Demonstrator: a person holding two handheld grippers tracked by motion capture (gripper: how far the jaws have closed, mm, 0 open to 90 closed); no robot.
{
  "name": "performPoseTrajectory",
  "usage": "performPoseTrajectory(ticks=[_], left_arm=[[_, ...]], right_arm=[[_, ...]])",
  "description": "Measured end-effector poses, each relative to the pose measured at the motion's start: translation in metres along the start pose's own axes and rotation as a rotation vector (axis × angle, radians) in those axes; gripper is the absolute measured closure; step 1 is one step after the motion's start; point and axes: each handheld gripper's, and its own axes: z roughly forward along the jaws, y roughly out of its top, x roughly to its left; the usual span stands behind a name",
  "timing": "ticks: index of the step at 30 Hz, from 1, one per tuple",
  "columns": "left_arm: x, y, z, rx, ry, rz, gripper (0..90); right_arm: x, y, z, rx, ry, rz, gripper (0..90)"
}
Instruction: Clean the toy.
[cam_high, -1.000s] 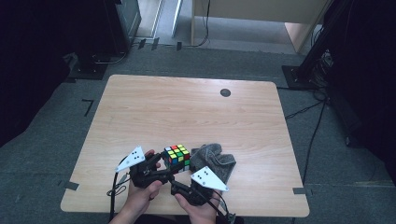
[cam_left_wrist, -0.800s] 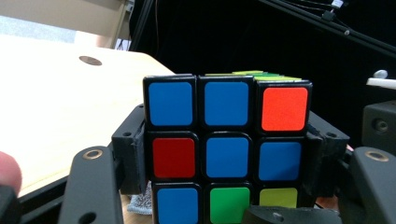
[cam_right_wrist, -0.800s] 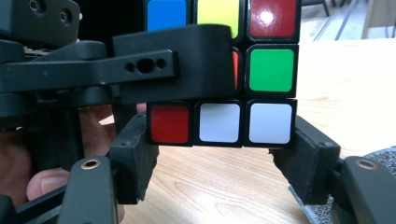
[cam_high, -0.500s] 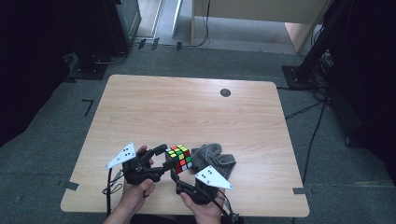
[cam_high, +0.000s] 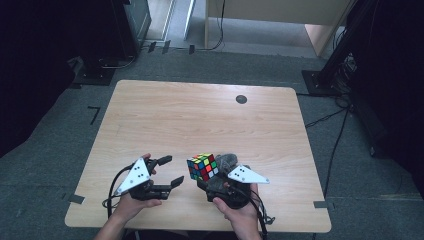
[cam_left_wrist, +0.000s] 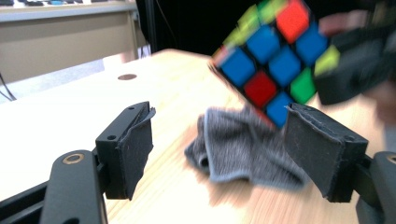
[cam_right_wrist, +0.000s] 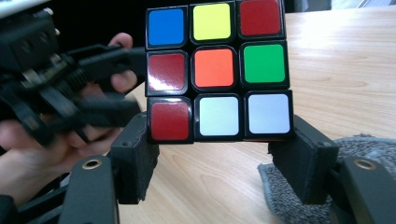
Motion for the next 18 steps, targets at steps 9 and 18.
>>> performPoseTrajectory(ticks=[9,18], left_arm=[[-0.021,-0.005,0.014,0.064,0.027,0.18,26.9],[-0.037,-0.007,0.016,0.047,0.046,0.329,30.5]], right_arm=[[0.003,0.003,0.002,0.084,0.082,0.066,34.3],[0.002,0.0,0.011,0.181,0.162,0.135,34.1]])
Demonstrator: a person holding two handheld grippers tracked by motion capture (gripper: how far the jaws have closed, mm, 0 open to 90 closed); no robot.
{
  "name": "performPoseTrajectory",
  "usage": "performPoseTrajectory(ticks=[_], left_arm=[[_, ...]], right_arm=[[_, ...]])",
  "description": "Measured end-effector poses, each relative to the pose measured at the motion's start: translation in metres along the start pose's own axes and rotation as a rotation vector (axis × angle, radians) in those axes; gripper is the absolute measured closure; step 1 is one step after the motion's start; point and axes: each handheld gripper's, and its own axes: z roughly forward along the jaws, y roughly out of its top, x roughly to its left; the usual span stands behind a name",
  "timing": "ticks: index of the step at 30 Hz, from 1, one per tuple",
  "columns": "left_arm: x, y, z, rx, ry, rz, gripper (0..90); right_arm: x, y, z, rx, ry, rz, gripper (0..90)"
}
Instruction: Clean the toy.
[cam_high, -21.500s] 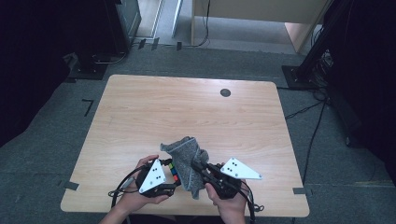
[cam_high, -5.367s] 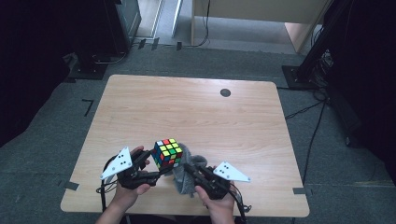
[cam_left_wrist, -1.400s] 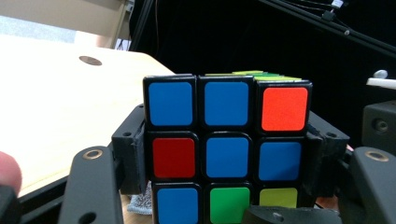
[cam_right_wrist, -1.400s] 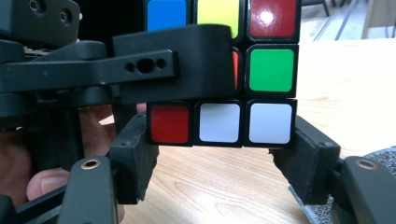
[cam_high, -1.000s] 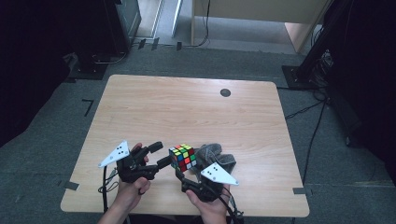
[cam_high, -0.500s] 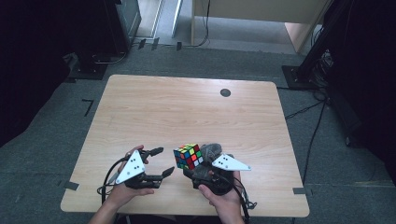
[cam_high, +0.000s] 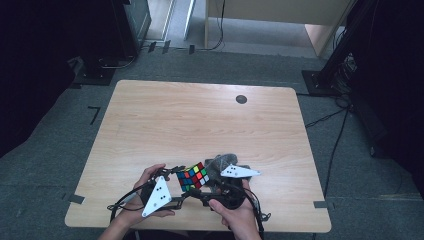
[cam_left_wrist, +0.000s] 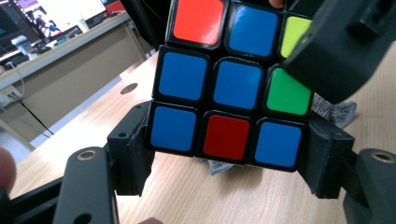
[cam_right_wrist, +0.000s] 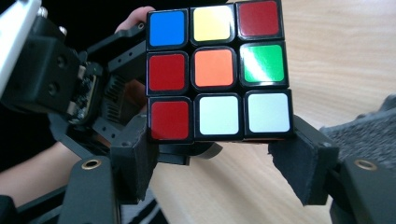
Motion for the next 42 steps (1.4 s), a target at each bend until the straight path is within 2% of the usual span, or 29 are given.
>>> performPoseTrajectory(ticks=[1,2,4,5,6,8,9,14,17,18,19,22,24,27,29,30,33,34,35,36,37,38,39,40,41,42], left_arm=[[0.0,0.0,0.0,0.0,0.0,0.0,30.8],[-0.001,0.0,0.0,0.0,-0.001,0.005,30.8],[-0.003,-0.001,0.002,0.005,0.004,0.022,31.9],[-0.003,-0.001,0.002,0.005,0.004,0.022,32.5],[-0.006,-0.001,0.003,0.006,0.02,0.039,33.1],[-0.007,0.0,0.003,0.005,0.028,0.047,33.4],[-0.008,0.0,0.004,0.006,0.033,0.059,33.5],[-0.009,0.0,0.003,0.003,0.014,0.062,33.6],[-0.007,0.0,0.003,-0.004,0.01,0.046,33.5],[-0.007,-0.001,0.004,-0.009,0.006,0.037,33.4],[-0.006,-0.002,0.005,-0.009,0.007,0.026,32.8],[-0.007,-0.001,0.005,-0.004,0.01,0.017,31.9],[-0.008,0.0,0.006,0.0,0.01,0.011,28.8],[-0.009,0.0,0.006,-0.003,0.016,0.026,33.9],[-0.008,0.0,0.005,-0.012,0.015,0.024,34.1],[-0.006,0.0,0.004,-0.013,0.014,0.009,34.1],[0.002,-0.004,0.002,-0.011,0.022,-0.04,34.2],[0.002,-0.004,0.002,-0.011,0.022,-0.04,34.2],[0.01,-0.007,-0.001,-0.014,0.02,-0.082,34.2],[0.01,-0.007,-0.001,-0.014,0.02,-0.082,34.2],[0.018,-0.009,-0.005,-0.02,0.005,-0.134,34.3],[0.022,-0.01,-0.007,-0.025,-0.002,-0.16,34.2],[0.025,-0.01,-0.008,-0.03,-0.007,-0.187,34.2],[0.025,-0.01,-0.008,-0.03,-0.007,-0.187,34.2],[0.03,-0.011,-0.012,-0.025,-0.013,-0.232,34.3],[0.03,-0.011,-0.012,-0.025,-0.013,-0.232,34.2]], right_arm=[[-0.002,0.0,0.0,0.002,0.015,0.019,34.1],[-0.002,0.0,0.0,0.002,0.015,0.019,34.1],[-0.008,0.001,-0.001,0.022,0.045,0.063,34.0],[-0.008,0.001,-0.001,0.022,0.045,0.063,34.0],[-0.012,0.001,-0.002,0.021,0.058,0.093,33.8],[-0.014,0.001,-0.002,0.014,0.064,0.107,33.3],[-0.016,0.002,-0.004,-0.001,0.078,0.136,32.3],[-0.016,0.001,-0.004,-0.018,0.076,0.129,32.1],[-0.013,0.0,-0.005,-0.041,0.064,0.12,33.4],[-0.012,0.0,-0.004,-0.044,0.055,0.111,33.6],[-0.008,0.0,-0.005,-0.045,0.024,0.094,33.8],[-0.006,0.0,-0.004,-0.043,0.009,0.086,33.9],[-0.005,0.0,-0.003,-0.031,0.008,0.085,33.9],[-0.005,0.0,-0.002,-0.034,0.005,0.09,33.8],[-0.007,0.001,-0.002,-0.04,0.027,0.097,33.1],[-0.008,0.002,-0.002,-0.042,0.035,0.09,32.0],[-0.011,0.006,-0.009,-0.059,0.057,0.081,19.3],[-0.012,0.008,-0.013,-0.08,0.066,0.075,17.2],[-0.014,0.01,-0.018,-0.107,0.071,0.071,16.7],[-0.016,0.011,-0.022,-0.133,0.06,0.064,16.6],[-0.019,0.012,-0.026,-0.152,0.018,0.042,16.7],[-0.022,0.012,-0.028,-0.158,-0.066,-0.002,17.1],[-0.025,0.011,-0.029,-0.146,-0.178,-0.046,17.6],[-0.03,0.009,-0.028,-0.13,-0.279,-0.083,17.7],[-0.037,0.005,-0.026,-0.109,-0.363,-0.1,18.0],[-0.045,0.001,-0.023,-0.089,-0.412,-0.081,18.3]])
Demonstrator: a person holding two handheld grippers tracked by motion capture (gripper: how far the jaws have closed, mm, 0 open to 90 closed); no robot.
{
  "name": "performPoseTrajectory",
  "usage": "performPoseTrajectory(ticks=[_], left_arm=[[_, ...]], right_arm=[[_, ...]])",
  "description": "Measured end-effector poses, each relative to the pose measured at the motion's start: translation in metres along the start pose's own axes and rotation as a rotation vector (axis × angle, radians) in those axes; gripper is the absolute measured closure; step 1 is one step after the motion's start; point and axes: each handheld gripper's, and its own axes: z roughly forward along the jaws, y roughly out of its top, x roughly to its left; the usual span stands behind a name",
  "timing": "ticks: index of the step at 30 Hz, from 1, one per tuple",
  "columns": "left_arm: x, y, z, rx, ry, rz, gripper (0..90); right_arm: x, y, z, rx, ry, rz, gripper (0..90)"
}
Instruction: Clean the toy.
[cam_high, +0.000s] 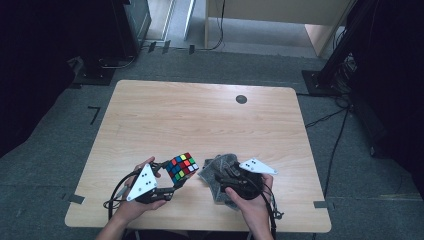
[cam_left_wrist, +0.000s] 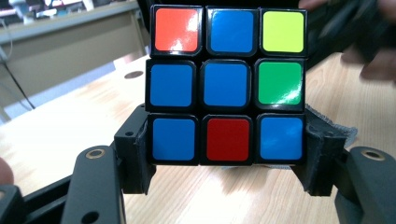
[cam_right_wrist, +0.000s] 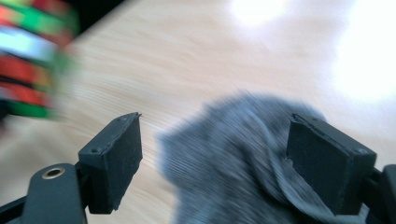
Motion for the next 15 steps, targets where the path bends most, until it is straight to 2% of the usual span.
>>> performPoseTrajectory(ticks=[1,2,3,4,5,6,8,9,10,11,13,14,15], left_arm=[[0.001,0.0,-0.001,0.006,0.002,-0.011,34.2],[0.002,0.0,-0.002,0.01,0.006,-0.02,34.2],[0.002,0.001,-0.002,0.013,0.008,-0.021,34.2],[0.001,0.001,-0.001,0.024,0.003,-0.024,34.1],[0.001,0.001,-0.001,0.024,0.003,-0.024,34.1],[0.001,0.001,-0.001,0.026,-0.003,-0.026,34.1],[0.0,0.001,0.001,0.038,-0.013,-0.035,34.1],[0.0,0.0,0.002,0.046,-0.016,-0.041,34.1],[0.0,0.0,0.002,0.046,-0.016,-0.041,34.1],[0.001,0.0,0.003,0.049,-0.017,-0.055,34.1],[0.002,0.0,0.003,0.046,-0.018,-0.066,34.1],[0.003,0.0,0.002,0.042,-0.015,-0.076,34.1],[0.004,0.0,0.001,0.041,-0.011,-0.081,34.1]], right_arm=[[0.0,0.0,0.0,0.0,0.0,0.0,18.3],[-0.006,-0.005,0.005,0.022,-0.022,0.026,18.2],[-0.011,-0.011,0.012,0.047,-0.052,0.027,18.2],[-0.015,-0.019,0.023,0.085,-0.122,-0.019,20.5],[-0.015,-0.023,0.028,0.089,-0.172,-0.058,23.8],[-0.016,-0.026,0.031,0.091,-0.201,-0.077,24.7],[-0.016,-0.028,0.035,0.097,-0.201,-0.075,25.0],[-0.018,-0.033,0.043,0.135,-0.181,-0.071,26.0],[-0.018,-0.033,0.043,0.135,-0.181,-0.071,26.0],[-0.018,-0.037,0.049,0.159,-0.194,-0.088,27.9],[-0.018,-0.038,0.049,0.156,-0.2,-0.103,30.2],[-0.017,-0.038,0.049,0.158,-0.209,-0.116,34.9],[-0.017,-0.038,0.047,0.156,-0.193,-0.121,53.1]])
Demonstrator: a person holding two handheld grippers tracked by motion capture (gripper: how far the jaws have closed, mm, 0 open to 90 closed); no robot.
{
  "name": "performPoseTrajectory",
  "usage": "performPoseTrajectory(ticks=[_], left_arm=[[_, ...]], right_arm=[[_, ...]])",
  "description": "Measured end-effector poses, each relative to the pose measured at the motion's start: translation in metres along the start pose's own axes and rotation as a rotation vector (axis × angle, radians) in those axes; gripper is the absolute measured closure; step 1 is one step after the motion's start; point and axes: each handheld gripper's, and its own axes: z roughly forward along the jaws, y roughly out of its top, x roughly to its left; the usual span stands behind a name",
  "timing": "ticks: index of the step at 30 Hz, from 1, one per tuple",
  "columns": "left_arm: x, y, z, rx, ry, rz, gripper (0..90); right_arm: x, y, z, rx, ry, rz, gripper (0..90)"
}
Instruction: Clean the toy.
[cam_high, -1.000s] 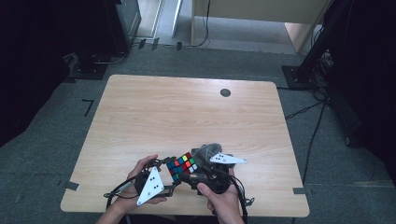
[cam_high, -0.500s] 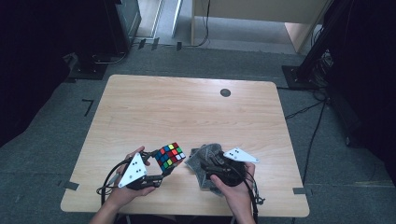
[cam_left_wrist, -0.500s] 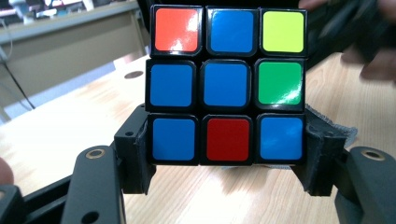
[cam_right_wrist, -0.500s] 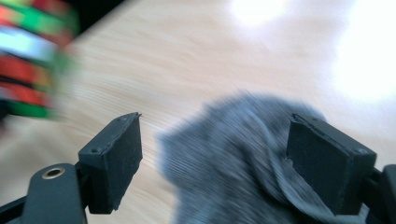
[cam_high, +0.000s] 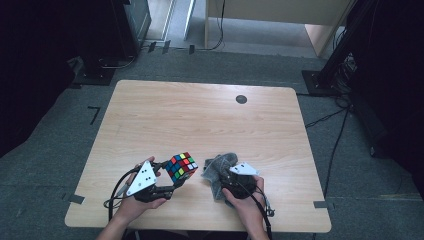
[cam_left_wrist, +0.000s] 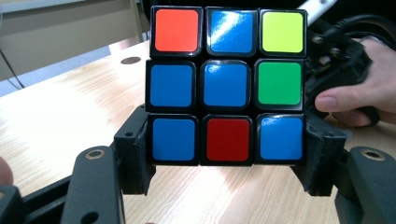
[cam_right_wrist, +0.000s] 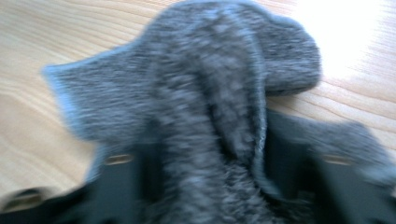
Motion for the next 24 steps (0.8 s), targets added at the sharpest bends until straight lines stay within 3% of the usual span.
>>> performPoseTrajectory(ticks=[1,2,3,7,8,10,11,12,13,16,18,19,20,24], left_arm=[[0.001,0.0,-0.001,-0.002,0.002,-0.009,34.1],[0.002,0.0,-0.001,-0.002,0.002,-0.014,34.1],[0.004,0.0,-0.002,-0.002,-0.004,-0.028,34.1],[0.003,0.0,-0.001,0.004,-0.013,-0.028,34.1],[0.002,0.0,0.0,0.012,-0.025,-0.018,34.1],[-0.002,-0.001,0.003,0.03,-0.038,0.006,34.1],[-0.002,-0.001,0.003,0.03,-0.038,0.006,34.1],[-0.004,-0.002,0.005,0.042,-0.051,0.02,34.1],[-0.004,-0.002,0.005,0.042,-0.051,0.02,34.1],[-0.011,-0.001,0.009,0.047,-0.077,0.04,34.0],[-0.014,-0.001,0.01,0.044,-0.083,0.045,34.0],[-0.016,0.0,0.011,0.042,-0.089,0.051,34.0],[-0.022,0.002,0.012,0.038,-0.105,0.069,33.9],[-0.03,0.005,0.013,0.038,-0.121,0.104,33.9]], right_arm=[[-0.001,-0.001,-0.001,-0.006,0.007,-0.011,59.8],[-0.001,-0.001,-0.001,-0.006,0.007,-0.011,59.8],[-0.002,-0.001,-0.004,-0.007,0.028,0.001,68.3],[-0.005,0.001,-0.011,-0.04,0.074,0.04,71.7],[-0.006,0.007,-0.024,-0.108,0.106,0.062,72.1],[-0.004,0.013,-0.038,-0.182,0.129,0.065,72.1],[-0.004,0.013,-0.038,-0.182,0.129,0.065,72.1],[0.0,0.022,-0.057,-0.268,0.15,0.057,72.1],[0.002,0.025,-0.064,-0.294,0.168,0.061,72.1],[0.009,0.034,-0.085,-0.382,0.265,0.082,72.0],[0.018,0.038,-0.094,-0.415,0.329,0.088,71.8],[0.018,0.038,-0.094,-0.415,0.329,0.088,71.8],[0.029,0.04,-0.099,-0.438,0.401,0.088,71.6],[0.043,0.042,-0.1,-0.435,0.453,0.067,71.2]])
